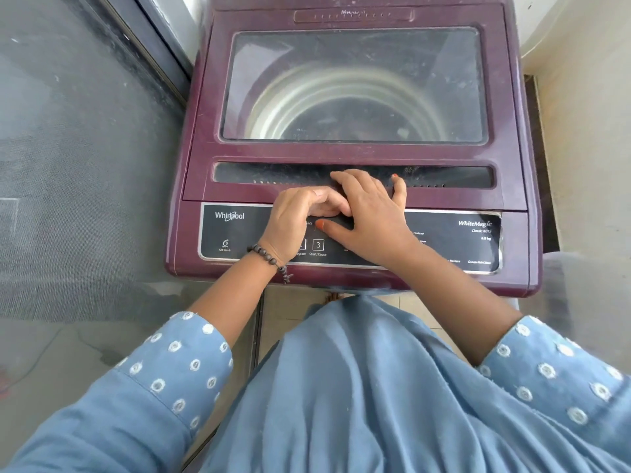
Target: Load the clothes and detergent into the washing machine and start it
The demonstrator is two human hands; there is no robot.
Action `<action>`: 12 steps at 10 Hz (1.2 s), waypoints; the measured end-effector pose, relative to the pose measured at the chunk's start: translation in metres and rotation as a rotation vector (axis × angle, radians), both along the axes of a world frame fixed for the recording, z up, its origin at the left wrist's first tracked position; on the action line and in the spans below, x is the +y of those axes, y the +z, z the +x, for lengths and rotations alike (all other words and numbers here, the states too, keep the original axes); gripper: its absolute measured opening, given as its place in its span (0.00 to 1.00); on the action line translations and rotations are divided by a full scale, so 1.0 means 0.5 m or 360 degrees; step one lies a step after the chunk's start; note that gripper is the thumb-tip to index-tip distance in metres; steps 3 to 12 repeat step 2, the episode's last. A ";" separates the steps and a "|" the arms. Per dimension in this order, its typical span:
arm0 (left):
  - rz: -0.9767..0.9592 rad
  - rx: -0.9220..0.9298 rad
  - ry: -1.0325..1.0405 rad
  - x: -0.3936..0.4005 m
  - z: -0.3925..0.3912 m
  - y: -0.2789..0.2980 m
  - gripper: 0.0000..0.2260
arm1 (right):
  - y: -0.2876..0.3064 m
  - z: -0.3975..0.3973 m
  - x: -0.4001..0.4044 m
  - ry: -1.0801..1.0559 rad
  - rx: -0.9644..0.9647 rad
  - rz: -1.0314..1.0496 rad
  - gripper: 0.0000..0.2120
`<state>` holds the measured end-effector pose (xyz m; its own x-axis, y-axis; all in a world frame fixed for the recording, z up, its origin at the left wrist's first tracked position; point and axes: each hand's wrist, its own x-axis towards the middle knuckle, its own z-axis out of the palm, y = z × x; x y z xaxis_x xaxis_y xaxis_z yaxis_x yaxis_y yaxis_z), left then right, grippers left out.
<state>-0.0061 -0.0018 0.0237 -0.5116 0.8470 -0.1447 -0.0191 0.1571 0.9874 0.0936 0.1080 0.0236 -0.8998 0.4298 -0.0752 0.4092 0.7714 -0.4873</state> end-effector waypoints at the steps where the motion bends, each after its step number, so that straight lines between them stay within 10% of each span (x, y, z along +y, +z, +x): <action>1: 0.0024 0.0012 0.0060 -0.003 0.016 0.008 0.18 | 0.015 0.007 -0.001 -0.0008 0.0055 -0.0026 0.34; 12: 0.0113 0.0219 0.0118 -0.001 0.015 0.021 0.18 | 0.025 0.006 0.008 -0.0015 0.0131 -0.0021 0.34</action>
